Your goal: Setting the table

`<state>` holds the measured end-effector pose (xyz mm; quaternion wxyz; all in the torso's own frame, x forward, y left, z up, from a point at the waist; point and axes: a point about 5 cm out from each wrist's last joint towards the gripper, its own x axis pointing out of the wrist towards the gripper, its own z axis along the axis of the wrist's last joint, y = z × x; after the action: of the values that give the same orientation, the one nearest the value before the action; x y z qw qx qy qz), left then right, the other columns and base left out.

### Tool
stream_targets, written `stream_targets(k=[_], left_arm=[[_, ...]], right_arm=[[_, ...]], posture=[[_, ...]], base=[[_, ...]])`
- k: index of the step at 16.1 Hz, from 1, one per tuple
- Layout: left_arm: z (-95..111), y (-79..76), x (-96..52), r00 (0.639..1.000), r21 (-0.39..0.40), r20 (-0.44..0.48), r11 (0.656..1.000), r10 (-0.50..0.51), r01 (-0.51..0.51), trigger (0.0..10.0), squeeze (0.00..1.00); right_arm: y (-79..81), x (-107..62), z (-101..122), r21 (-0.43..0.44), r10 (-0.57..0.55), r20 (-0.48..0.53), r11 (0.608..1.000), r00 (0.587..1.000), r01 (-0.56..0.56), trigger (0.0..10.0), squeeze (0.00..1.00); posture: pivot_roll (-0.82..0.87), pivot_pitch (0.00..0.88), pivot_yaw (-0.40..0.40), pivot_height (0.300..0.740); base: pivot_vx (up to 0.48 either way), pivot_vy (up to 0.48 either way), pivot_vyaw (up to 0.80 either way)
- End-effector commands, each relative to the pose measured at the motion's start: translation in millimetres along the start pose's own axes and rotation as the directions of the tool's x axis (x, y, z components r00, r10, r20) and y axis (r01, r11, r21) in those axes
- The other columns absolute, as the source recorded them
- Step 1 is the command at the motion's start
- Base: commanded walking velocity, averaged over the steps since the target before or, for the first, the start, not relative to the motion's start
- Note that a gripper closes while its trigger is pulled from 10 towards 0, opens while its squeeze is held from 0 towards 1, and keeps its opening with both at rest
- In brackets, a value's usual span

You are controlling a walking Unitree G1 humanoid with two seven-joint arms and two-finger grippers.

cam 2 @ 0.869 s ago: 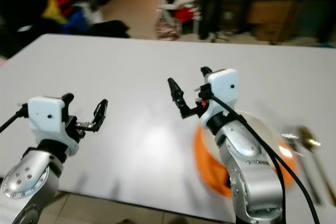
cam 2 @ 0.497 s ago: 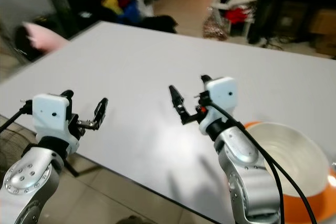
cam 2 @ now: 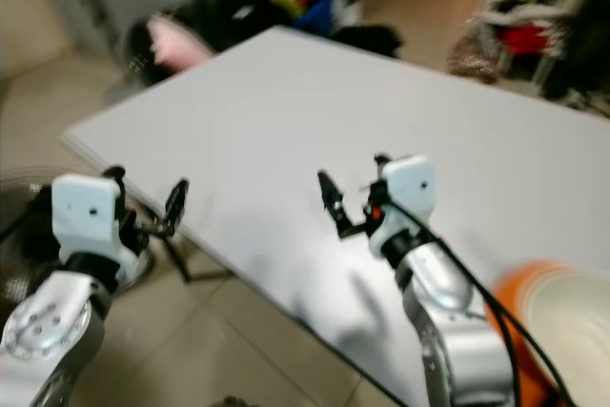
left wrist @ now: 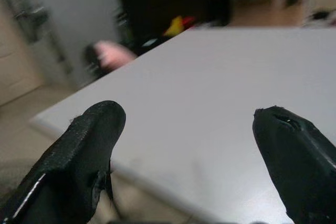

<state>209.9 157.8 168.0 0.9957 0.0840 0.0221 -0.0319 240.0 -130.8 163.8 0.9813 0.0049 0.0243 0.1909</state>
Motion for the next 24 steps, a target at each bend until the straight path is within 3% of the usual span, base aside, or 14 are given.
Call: stream_targets(k=[1,11,16,21,24], left_arm=[[3,0.3,0.6,1.000,0.016,0.022,1.000,0.016,-0.016,10.0,0.00],[-1,2.5,-2.5,0.999,0.018,0.031,1.000,0.019,-0.020,10.0,0.00],[-10,2.7,-7.4,0.999,-0.002,0.008,0.999,0.037,-0.037,10.0,0.00],[-27,13.4,-17.3,0.997,0.011,-0.039,0.998,0.066,-0.066,10.0,0.00],[-26,14.6,-15.5,0.997,0.003,-0.027,0.997,0.078,-0.078,10.0,0.00]], right_arm=[[0.7,0.2,1,0.000,0.017,0.004,1.000,1.000,-0.017,10.0,0.00],[-10.8,-1.6,-22,0.001,-0.063,-0.078,0.998,0.995,0.063,10.0,0.00],[-17.4,-1.2,-26,-0.005,-0.112,-0.072,0.994,0.991,0.112,10.0,0.00],[-33.5,-1.7,-36,0.022,-0.215,-0.092,0.976,0.972,0.218,10.0,0.00],[-35.8,-1.1,-47,0.055,-0.235,-0.142,0.968,0.962,0.245,10.0,0.00]], posture=[[-0.07,0.000,0.064,0.740],[-0.07,0.000,0.065,0.740],[-0.06,0.000,0.056,0.740],[-0.06,0.002,0.049,0.740],[-0.06,0.008,0.046,0.740]], base=[[0.000,0.000,0.80],[0.000,0.000,0.80],[0.000,0.000,0.80],[0.000,0.000,0.80],[0.000,0.161,0.00]])
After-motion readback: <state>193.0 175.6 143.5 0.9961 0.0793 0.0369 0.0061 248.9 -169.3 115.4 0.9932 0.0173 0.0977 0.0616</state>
